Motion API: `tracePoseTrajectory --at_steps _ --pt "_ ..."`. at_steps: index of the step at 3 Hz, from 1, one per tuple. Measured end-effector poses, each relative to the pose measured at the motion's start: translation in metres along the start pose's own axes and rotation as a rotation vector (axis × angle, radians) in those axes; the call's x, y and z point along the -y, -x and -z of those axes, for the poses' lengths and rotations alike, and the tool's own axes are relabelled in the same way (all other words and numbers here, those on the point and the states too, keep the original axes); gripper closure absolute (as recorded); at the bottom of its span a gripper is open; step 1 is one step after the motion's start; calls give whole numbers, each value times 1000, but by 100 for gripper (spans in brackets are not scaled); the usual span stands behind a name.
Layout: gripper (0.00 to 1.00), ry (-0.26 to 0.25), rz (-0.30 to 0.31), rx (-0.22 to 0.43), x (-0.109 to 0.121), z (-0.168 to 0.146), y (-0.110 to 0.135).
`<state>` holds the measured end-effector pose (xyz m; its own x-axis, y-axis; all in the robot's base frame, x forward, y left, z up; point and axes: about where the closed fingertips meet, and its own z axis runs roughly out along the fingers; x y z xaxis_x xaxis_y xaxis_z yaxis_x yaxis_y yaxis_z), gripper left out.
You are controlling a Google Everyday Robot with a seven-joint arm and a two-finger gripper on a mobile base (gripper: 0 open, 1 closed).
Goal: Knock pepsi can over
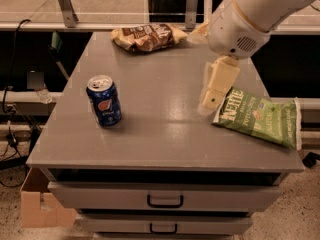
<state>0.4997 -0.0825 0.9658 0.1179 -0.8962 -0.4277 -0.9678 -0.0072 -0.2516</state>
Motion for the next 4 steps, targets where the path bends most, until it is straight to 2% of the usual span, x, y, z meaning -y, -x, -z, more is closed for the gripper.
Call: tracePoseTrajectory --at_steps 1,2,3,4 --pt "0 124 80 110 7 -67 48" --pt "0 214 104 164 1 -108 70" --pt "0 286 105 246 -5 -136 98" --pt "0 337 88 319 -9 -150 121"
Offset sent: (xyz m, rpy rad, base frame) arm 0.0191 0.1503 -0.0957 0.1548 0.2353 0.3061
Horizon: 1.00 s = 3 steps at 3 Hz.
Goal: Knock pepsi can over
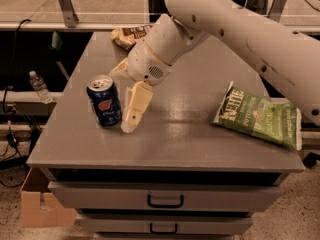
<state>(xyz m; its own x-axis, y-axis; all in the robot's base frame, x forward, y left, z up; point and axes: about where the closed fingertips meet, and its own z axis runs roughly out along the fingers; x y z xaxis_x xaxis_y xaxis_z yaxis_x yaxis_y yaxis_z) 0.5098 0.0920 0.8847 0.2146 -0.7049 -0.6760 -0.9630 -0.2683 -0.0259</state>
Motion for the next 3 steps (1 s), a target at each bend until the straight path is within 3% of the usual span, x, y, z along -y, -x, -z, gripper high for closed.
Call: tracePoseTrajectory --at_steps 2,3 --pt "42 55 -44 160 8 -21 29" --pt "64 34 -73 221 23 -10 43"
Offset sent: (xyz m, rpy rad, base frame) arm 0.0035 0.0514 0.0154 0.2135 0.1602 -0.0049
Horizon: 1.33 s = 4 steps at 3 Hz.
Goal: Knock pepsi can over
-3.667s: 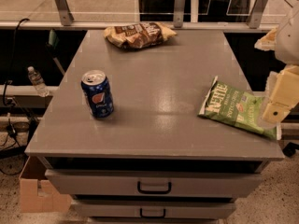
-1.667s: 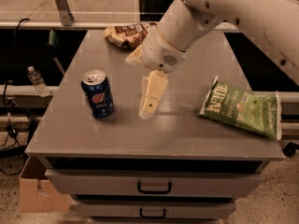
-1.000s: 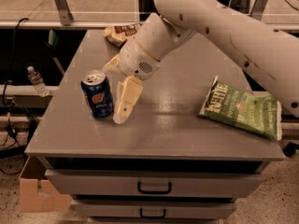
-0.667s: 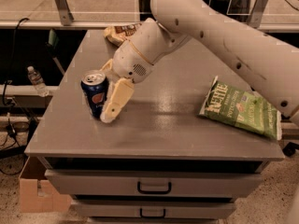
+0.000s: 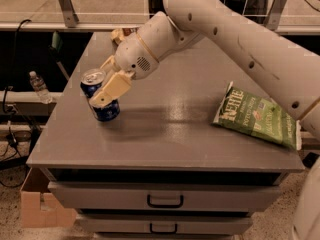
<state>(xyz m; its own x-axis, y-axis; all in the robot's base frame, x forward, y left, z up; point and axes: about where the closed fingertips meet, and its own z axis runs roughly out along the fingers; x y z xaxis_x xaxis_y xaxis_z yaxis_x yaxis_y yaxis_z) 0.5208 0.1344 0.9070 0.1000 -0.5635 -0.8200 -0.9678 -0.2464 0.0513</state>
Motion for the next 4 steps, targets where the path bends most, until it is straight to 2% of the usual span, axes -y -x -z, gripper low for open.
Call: tracePoseTrajectory --at_steps 1,2,3,4 --pt "88 -61 -23 45 21 32 16" --pt "100 -159 10 -40 43 72 26" --pt "100 -252 65 -259 60 99 5" --pt "100 -297 131 -477 66 107 -21"
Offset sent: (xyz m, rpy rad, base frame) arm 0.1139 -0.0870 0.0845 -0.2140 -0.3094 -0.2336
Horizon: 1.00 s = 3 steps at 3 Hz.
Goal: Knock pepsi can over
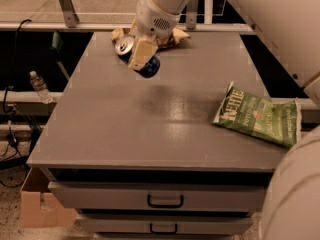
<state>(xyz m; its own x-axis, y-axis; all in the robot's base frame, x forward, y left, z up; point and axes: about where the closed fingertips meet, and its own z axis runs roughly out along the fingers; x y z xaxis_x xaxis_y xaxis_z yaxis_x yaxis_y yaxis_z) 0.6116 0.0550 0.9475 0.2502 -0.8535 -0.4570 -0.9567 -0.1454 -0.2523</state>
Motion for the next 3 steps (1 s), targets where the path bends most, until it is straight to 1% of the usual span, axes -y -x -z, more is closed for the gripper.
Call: tracePoseTrajectory --at_steps 1,2,3 --pt "100 -14 94 -191 -9 -16 -23" --pt "84 15 176 -327 -25 -34 -37" --pt "61 55 236 -401 -43 -51 -44"
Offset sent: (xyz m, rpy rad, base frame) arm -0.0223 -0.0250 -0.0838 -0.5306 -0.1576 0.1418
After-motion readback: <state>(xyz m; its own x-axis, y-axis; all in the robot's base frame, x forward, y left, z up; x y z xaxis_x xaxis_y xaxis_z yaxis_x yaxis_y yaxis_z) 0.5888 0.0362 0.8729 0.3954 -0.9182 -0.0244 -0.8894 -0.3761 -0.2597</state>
